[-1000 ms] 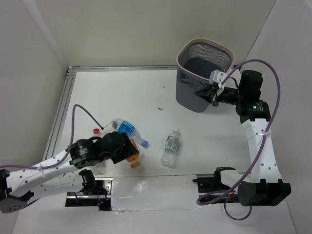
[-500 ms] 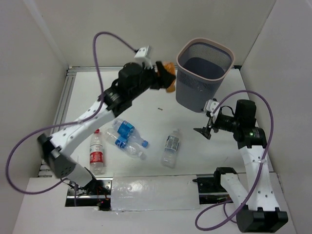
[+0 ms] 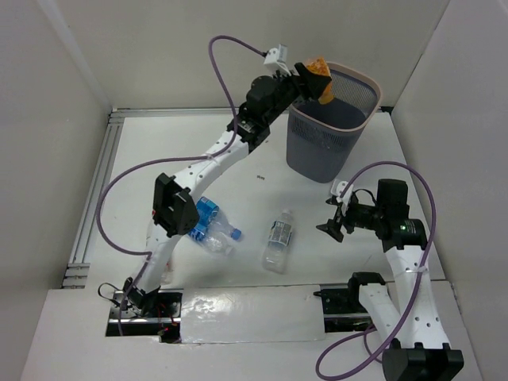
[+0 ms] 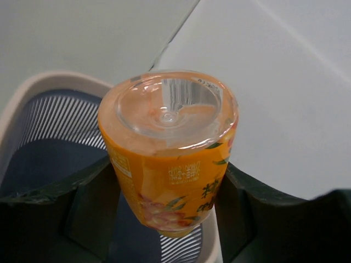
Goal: Put the plastic bottles in the bin
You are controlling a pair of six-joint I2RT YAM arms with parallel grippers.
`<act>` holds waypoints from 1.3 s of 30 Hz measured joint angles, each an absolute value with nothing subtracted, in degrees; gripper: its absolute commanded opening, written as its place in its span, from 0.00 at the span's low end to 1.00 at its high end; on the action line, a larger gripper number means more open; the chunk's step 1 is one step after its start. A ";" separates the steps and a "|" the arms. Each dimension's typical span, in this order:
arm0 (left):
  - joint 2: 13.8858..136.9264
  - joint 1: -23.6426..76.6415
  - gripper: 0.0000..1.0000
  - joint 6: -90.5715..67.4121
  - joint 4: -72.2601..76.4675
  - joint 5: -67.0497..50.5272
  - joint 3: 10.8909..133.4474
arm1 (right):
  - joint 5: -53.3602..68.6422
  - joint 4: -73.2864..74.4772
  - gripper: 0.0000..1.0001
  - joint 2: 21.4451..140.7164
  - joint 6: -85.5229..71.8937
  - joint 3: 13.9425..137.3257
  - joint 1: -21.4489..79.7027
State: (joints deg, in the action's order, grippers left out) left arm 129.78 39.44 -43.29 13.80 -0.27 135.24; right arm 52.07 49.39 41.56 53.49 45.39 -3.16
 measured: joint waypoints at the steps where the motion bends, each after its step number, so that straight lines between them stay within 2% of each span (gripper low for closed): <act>1: 131.07 40.12 0.78 -42.78 13.80 0.62 135.87 | 52.01 49.34 0.86 41.23 53.43 45.39 -3.27; 5: 134.52 42.22 0.99 -41.74 13.23 3.20 136.51 | 51.72 49.32 0.91 40.77 52.97 45.39 -3.62; 6: 135.00 42.50 0.99 -41.65 13.21 3.36 136.51 | 51.64 49.30 0.91 40.84 52.77 45.39 -3.64; 8: 135.61 42.59 0.99 -41.67 13.02 3.55 136.64 | 51.64 49.25 0.99 41.25 52.56 45.39 -3.64; 12: 135.79 41.65 0.99 -40.91 12.95 3.18 138.45 | 53.58 49.21 0.99 42.41 57.60 44.56 -3.68; 17: 129.82 40.49 0.99 -38.94 12.64 2.35 134.41 | 58.08 50.65 0.99 43.27 77.67 39.53 -3.31; 20: 119.70 40.25 0.99 -36.51 9.69 2.70 125.01 | 58.33 51.37 0.99 47.11 91.33 38.76 0.40; 22: 108.75 40.32 0.99 -35.40 7.18 4.49 113.60 | 57.41 51.53 0.99 51.29 101.12 38.85 3.77; 29: 69.06 38.39 0.99 -38.96 -6.94 16.34 75.07 | 50.46 50.15 0.99 63.83 110.39 39.79 17.72; 32: 57.01 35.53 0.99 -43.66 -15.97 21.67 61.23 | 47.59 49.23 0.99 68.47 111.77 41.93 22.79; 35: 46.87 33.50 0.99 -49.47 -28.67 26.04 50.92 | 44.56 46.26 0.99 72.14 112.49 43.16 27.59; 39: 38.89 31.51 0.99 -57.74 -41.91 30.59 48.38 | 40.58 44.86 0.99 77.38 113.10 45.47 32.21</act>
State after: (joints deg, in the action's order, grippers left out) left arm 38.89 31.51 -57.74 -41.91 30.59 48.38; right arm 40.58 44.86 77.38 113.10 45.47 32.21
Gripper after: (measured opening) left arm 0.992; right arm 0.994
